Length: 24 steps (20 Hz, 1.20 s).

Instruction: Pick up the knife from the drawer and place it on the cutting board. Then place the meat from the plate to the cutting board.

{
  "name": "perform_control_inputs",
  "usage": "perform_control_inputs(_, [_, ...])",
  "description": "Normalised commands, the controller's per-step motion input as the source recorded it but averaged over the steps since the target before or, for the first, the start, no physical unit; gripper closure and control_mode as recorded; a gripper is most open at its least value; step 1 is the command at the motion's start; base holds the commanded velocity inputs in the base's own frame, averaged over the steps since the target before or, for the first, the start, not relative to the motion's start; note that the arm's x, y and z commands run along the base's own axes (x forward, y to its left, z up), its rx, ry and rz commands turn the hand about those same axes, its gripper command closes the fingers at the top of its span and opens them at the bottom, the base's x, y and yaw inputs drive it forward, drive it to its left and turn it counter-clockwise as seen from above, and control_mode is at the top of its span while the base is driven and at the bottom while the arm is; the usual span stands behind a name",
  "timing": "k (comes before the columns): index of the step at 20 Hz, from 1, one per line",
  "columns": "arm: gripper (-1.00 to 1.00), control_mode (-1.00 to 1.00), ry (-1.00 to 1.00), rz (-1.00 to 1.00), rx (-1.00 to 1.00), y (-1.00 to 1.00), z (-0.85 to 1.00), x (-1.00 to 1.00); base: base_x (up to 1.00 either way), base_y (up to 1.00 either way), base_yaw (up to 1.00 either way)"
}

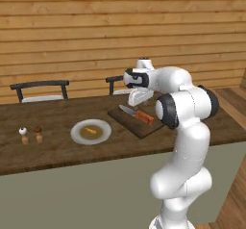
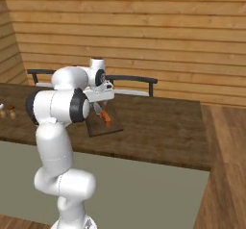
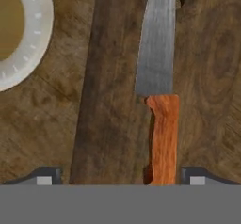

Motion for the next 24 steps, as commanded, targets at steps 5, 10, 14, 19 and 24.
perform_control_inputs(5, [-1.00,-1.00,-0.18,0.21,0.04,1.00,-0.05,-0.03,0.00,0.00,0.00])
perform_control_inputs(10, [-1.00,-1.00,-0.20,0.22,0.02,1.00,0.00,-0.29,0.00,0.00,0.00])
perform_control_inputs(14, [-1.00,-1.00,-0.06,0.05,0.06,1.00,0.00,-0.71,0.00,0.00,0.00])
perform_control_inputs(19, [-1.00,-1.00,0.00,-0.02,0.03,0.93,0.00,-0.47,0.00,0.00,0.00])
perform_control_inputs(24, [-1.00,-1.00,0.00,-0.02,0.00,0.15,-0.01,-0.07,0.00,0.00,0.00])
